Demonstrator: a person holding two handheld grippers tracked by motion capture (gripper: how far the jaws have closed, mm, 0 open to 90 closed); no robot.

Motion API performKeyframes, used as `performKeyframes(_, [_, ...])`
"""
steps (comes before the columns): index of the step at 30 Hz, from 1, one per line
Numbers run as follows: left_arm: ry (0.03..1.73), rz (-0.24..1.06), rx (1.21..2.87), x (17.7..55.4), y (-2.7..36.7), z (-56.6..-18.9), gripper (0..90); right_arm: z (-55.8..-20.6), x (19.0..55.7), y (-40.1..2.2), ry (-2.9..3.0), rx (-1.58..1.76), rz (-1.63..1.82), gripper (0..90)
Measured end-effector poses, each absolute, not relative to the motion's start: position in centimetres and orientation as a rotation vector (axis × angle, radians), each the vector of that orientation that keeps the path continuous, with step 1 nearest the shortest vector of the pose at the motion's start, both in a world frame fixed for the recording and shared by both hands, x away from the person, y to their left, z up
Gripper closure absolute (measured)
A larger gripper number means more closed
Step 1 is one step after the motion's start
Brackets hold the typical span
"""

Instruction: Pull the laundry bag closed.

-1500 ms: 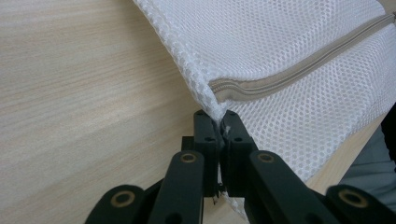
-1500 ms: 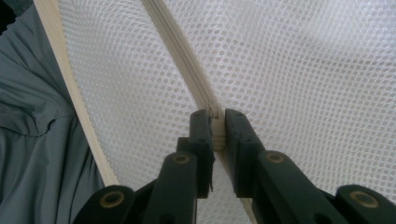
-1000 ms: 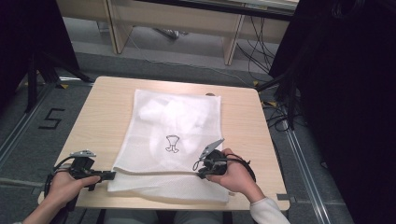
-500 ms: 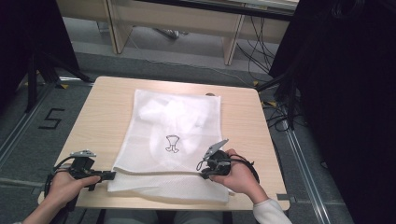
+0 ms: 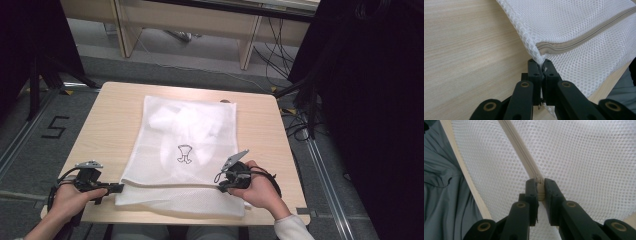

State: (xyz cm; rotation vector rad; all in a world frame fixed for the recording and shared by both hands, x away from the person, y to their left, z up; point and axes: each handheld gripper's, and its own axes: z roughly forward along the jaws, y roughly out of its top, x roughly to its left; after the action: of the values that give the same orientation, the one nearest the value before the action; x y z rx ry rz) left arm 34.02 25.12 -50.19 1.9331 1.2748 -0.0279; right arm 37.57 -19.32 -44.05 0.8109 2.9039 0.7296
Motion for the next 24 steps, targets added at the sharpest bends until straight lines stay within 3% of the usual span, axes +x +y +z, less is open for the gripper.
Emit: performKeyframes(24, [1.271,-0.039,1.935,34.1,25.2,-50.2,86.2,-44.4,37.5,-21.2,2.895,0.865,0.728,82.6])
